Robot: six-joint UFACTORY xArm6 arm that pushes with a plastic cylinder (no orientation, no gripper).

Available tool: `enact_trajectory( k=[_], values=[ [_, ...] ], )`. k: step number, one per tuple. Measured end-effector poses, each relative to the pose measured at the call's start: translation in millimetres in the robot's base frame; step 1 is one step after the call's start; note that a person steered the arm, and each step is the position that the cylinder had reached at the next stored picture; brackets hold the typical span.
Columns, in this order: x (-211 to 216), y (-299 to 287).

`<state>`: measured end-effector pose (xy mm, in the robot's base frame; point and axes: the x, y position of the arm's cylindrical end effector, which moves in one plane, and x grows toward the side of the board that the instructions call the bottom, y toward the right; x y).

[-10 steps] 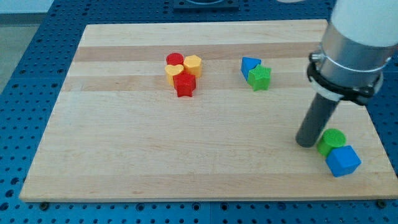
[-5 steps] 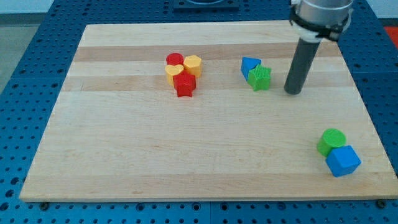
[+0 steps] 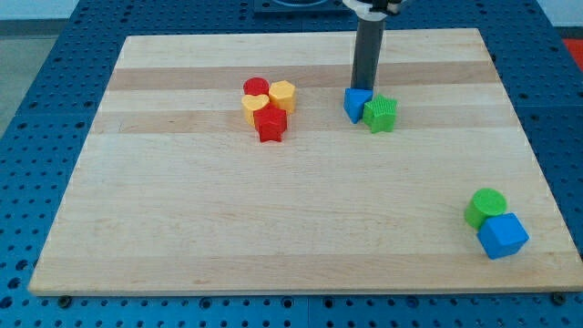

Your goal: Move the green star closer to the green circle

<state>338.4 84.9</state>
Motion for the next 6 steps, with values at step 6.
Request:
enact_trajectory(
  k=[6],
  values=[
    [61, 26]
  ],
)
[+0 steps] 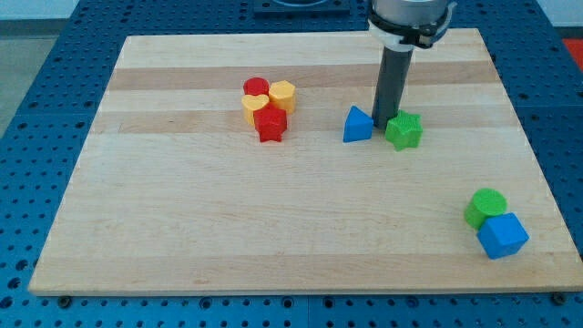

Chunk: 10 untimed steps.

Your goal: Move the green star closer to the green circle

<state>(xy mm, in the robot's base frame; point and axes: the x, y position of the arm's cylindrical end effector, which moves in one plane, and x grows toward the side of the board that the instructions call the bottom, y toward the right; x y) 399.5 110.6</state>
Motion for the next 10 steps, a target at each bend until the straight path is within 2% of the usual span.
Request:
enact_trajectory(
  k=[4, 6, 10],
  values=[
    [9, 65],
    [19, 71],
    [71, 71]
  ],
)
